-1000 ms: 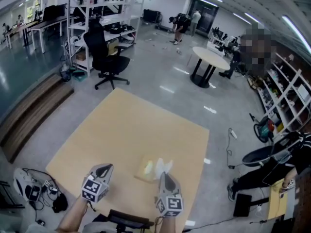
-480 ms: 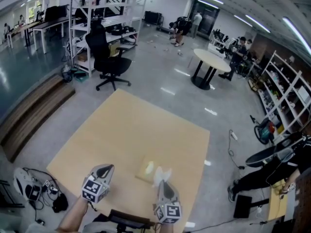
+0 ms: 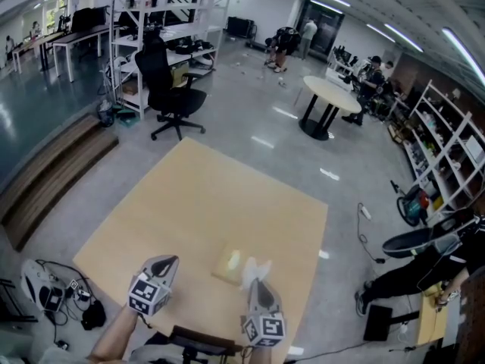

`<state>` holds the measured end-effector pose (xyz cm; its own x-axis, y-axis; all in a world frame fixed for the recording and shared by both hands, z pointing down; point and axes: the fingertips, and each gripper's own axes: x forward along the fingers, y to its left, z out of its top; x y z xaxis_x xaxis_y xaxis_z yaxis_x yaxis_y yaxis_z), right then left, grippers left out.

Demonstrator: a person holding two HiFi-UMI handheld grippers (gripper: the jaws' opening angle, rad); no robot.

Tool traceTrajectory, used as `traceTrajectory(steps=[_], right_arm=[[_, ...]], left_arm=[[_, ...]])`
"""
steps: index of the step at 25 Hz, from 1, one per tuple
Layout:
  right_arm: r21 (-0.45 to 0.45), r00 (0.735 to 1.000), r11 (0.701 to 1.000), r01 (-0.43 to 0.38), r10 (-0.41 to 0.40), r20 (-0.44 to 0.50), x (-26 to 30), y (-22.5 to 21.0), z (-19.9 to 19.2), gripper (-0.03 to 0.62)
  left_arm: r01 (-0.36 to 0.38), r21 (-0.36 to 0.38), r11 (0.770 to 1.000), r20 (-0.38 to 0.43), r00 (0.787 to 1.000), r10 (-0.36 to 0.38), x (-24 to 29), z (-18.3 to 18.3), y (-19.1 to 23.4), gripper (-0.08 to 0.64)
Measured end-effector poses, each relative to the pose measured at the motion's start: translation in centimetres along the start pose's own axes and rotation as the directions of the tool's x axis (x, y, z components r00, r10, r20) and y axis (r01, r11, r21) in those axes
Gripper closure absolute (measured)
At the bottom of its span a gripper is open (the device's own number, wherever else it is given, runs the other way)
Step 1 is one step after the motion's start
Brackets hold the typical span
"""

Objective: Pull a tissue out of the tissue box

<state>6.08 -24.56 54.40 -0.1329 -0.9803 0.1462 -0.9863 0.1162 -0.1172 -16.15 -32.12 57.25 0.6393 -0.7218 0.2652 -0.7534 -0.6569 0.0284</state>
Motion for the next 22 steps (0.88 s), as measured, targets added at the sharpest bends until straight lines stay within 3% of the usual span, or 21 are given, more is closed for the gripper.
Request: traceTrajectory(steps=[22], right_arm=[[0.000,1.000,1.000,0.002,-0.002,-0.010,-0.13,0.20,-0.02,0.584]], left_arm=[[-0.007,0.000,1.000,0.003,1.000,0.007,-0.20,0.01,0.15,0.554]])
